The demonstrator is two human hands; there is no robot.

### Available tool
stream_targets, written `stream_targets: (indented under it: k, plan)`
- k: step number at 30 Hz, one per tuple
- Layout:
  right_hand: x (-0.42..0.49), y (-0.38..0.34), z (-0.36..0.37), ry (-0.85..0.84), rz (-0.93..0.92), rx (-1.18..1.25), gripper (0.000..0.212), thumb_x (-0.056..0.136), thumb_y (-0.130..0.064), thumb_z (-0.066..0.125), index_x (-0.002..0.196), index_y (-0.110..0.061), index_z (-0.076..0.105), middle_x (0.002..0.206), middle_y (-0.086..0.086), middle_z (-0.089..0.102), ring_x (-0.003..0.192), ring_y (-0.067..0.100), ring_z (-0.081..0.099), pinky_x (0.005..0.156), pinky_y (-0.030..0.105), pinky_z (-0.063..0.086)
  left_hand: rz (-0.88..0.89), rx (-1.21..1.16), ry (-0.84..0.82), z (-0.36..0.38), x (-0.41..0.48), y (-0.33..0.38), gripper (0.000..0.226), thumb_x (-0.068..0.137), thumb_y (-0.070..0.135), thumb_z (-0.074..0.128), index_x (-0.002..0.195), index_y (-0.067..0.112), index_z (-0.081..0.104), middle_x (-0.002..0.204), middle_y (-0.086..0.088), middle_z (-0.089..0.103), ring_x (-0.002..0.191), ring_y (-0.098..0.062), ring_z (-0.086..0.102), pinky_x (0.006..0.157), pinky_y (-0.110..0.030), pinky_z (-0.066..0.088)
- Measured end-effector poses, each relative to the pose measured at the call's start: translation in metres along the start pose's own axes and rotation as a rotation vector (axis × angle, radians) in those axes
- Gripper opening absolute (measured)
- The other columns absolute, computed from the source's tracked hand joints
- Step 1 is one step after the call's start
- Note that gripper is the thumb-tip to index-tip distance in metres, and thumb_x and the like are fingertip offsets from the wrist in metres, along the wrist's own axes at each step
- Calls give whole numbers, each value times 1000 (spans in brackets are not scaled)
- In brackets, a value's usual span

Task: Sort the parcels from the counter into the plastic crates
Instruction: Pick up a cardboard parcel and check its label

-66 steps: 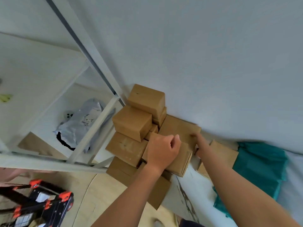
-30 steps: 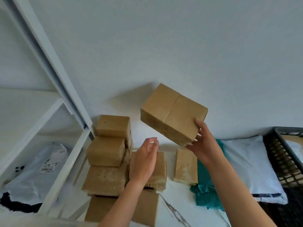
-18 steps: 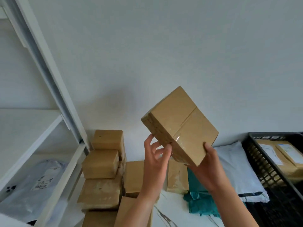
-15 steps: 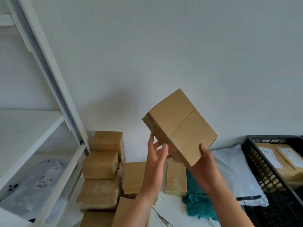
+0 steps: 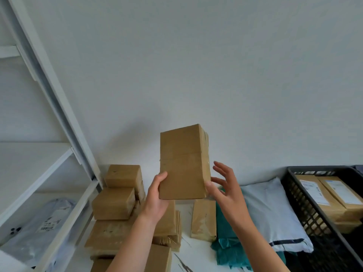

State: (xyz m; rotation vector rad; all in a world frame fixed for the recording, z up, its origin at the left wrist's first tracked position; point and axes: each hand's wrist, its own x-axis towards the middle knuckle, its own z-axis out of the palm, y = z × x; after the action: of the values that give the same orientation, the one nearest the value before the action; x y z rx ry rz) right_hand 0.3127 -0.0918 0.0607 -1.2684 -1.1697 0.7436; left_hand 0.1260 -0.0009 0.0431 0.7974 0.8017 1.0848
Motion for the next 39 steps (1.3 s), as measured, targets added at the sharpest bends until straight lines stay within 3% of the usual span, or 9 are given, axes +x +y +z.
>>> stream_targets:
  k: [5, 10, 15, 18, 20, 23, 26, 30, 39]
  plan:
    - [16, 16, -21, -17, 102, 349, 45, 92, -33, 52, 135, -33, 60, 139, -1, 66, 122, 17, 65, 91, 45, 56, 282, 425, -116, 26, -10, 1, 78, 83, 60, 69, 154, 40, 44, 139, 10, 66, 125, -14, 66, 94, -36, 60]
    - [23, 25, -36, 47, 217, 523, 35, 103, -21, 41, 133, -21, 59, 124, 12, 71, 98, 21, 71, 68, 35, 58, 367, 538, -184, 42, -18, -4, 78, 81, 58, 74, 149, 51, 36, 127, 31, 61, 118, -4, 66, 85, -25, 60]
    - [27, 23, -36, 61, 231, 332, 25, 101, -41, 49, 101, -24, 67, 101, 0, 69, 89, 19, 62, 76, 40, 49, 207, 475, -84, 38, -8, 0, 52, 92, 74, 45, 128, 37, 45, 115, 5, 65, 100, -18, 68, 80, -34, 57]
    - [24, 20, -41, 35, 200, 295, 36, 107, -11, 36, 112, -21, 71, 116, 3, 74, 99, 25, 66, 84, 44, 50, 199, 357, -11, 28, 1, 0, 43, 106, 60, 35, 123, 30, 61, 130, -2, 65, 101, -23, 67, 79, -36, 60]
    - [23, 18, -48, 36, 146, 161, 46, 103, -1, 44, 117, -33, 72, 125, -1, 71, 113, 21, 65, 92, 38, 50, 267, 396, 37, 23, 3, 2, 49, 95, 63, 37, 121, 34, 66, 134, 2, 63, 98, -24, 63, 80, -33, 56]
    - [27, 13, -51, 23, 68, 2, 31, 97, -29, 67, 127, -36, 65, 150, -19, 54, 135, 3, 54, 109, 33, 44, 351, 442, 63, 25, 0, 7, 46, 90, 64, 40, 116, 41, 70, 136, 7, 59, 117, -17, 57, 91, -24, 45]
    - [33, 0, -45, 4, 35, 35, 49, 85, -55, 72, 126, -33, 59, 155, -19, 50, 140, 5, 53, 114, 39, 43, 359, 432, -64, 34, -6, 16, 52, 87, 71, 46, 129, 45, 61, 142, 15, 57, 132, -3, 54, 100, -21, 48]
    - [41, -10, -39, 21, 47, 127, 56, 82, -53, 77, 129, -33, 55, 137, -7, 68, 125, 19, 66, 109, 55, 51, 355, 487, -136, 41, -10, 20, 49, 94, 53, 57, 136, 28, 54, 131, 16, 69, 125, -10, 65, 94, -29, 57]
    - [40, -15, -38, 27, 52, 105, 63, 75, -61, 78, 130, -41, 54, 134, -13, 67, 122, 16, 67, 108, 53, 52, 285, 443, -146, 30, -9, 20, 62, 79, 66, 65, 130, 33, 53, 130, 14, 70, 124, -12, 67, 95, -32, 60]
